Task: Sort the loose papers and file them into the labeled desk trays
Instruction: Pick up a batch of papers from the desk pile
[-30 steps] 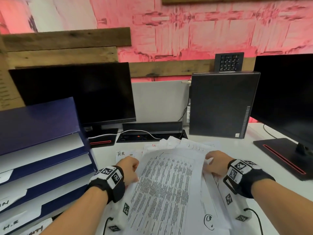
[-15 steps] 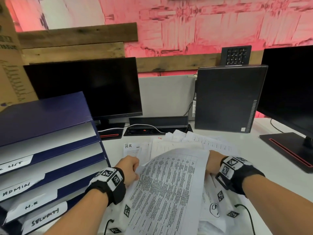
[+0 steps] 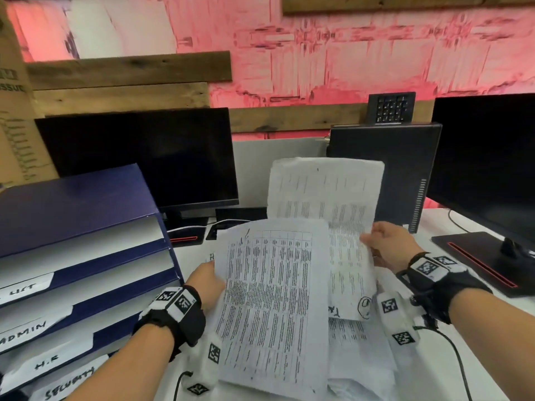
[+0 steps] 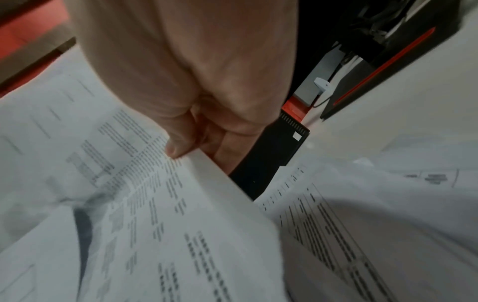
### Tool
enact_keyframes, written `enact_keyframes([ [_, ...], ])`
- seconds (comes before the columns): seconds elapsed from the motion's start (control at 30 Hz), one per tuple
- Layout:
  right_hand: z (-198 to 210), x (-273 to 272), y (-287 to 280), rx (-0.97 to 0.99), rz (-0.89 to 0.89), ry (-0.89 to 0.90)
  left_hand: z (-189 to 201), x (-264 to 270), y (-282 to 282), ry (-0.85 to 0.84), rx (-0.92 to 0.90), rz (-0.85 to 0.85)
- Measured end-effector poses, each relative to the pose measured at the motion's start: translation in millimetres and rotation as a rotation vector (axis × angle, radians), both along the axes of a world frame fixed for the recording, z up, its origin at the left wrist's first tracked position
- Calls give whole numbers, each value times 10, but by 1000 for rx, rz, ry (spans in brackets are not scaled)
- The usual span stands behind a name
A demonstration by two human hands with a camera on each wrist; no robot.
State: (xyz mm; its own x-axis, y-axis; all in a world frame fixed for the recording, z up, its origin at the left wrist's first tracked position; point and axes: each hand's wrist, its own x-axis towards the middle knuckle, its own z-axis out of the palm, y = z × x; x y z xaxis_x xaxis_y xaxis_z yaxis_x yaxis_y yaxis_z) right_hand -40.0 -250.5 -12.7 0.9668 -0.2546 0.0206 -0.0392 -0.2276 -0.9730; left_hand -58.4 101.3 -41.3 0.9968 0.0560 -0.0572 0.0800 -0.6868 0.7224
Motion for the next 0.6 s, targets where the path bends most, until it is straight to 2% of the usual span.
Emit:
enact_keyframes([
  [0.17,166,-11,-125,13,-88,-86,138,72,-34,-53,-142,35],
  [0.33,389,-14,-197,156,-136,-159,230,135,-60,-139,-114,97],
  [0.47,391,-9,-236,234,-167,-181,251,173,-63,-190,-100,138],
  [0.53,382,-18,-245,130,-180,-198,255,176,-62,-195,-84,147],
  [0.6,446,-76,-257,-188,-216,-217,254,178,-60,-215,-90,164],
])
